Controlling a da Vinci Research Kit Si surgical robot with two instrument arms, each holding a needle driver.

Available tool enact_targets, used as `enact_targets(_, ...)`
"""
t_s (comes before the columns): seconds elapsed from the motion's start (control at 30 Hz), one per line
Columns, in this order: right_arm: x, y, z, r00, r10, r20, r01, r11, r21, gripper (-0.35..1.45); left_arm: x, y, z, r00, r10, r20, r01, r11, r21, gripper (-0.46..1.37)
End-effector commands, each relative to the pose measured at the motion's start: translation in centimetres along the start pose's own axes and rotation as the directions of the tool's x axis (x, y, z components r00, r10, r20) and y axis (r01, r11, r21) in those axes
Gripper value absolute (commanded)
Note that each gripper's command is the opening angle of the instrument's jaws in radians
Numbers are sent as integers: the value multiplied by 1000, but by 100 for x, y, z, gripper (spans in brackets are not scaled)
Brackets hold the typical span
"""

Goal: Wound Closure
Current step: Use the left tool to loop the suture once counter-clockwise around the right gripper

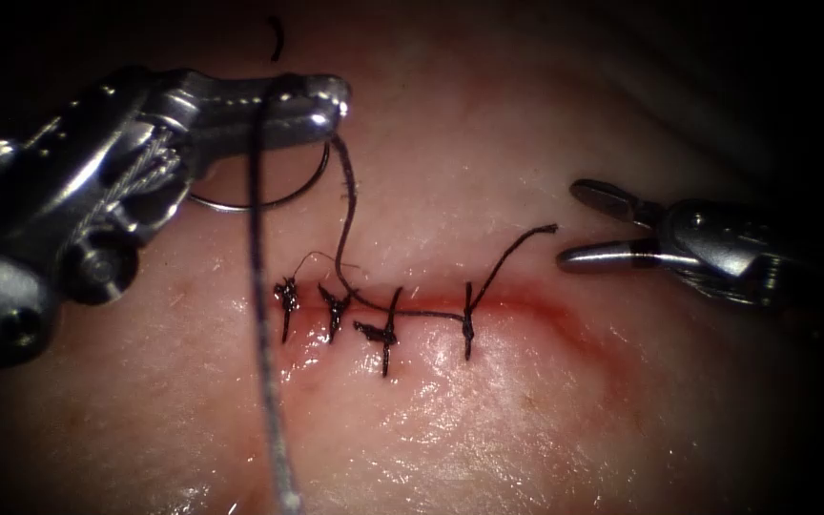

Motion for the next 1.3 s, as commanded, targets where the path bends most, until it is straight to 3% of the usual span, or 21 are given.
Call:
enact_targets(0.03,4,-1,1,1000,7,-18,-7,1000,-2,57,-2,0,3,1000,-2,14,3,1000,-4,-35)
enact_targets(0.13,10,-4,4,999,12,-30,-12,1000,-1,30,-5,-1,7,1000,-11,14,11,1000,2,-35)
enact_targets(0.17,14,-8,8,999,14,-33,-14,1000,9,1,-7,-1,10,1000,-10,15,10,1000,-2,-35)
enact_targets(0.2,16,-11,11,999,16,-34,-15,1000,13,-16,-8,-1,12,1000,-15,16,15,1000,-7,-35)
enact_targets(0.23,18,-14,15,999,16,-37,-16,1000,22,-32,-9,-1,14,1000,-19,18,20,1000,-12,-35)
enact_targets(0.27,21,-19,20,999,17,-39,-16,1000,26,-35,-10,-1,16,1000,-24,17,24,1000,-17,-35)
enact_targets(0.7,38,-43,75,997,17,-70,-13,998,58,-35,-22,-4,35,997,-78,9,79,994,-72,-35)
enact_targets(0.9,50,-72,109,995,11,-95,-1,995,96,-35,-28,-11,46,992,-123,19,125,986,-108,-35)
enact_targets(1.03,65,-111,140,992,1,-124,18,988,155,-35,-33,-26,47,988,-139,71,147,983,-112,-35)
enact_targets(1.3,74,-147,147,989,-12,-146,45,973,225,-35,-35,-46,33,977,-182,110,195,973,-120,-35)
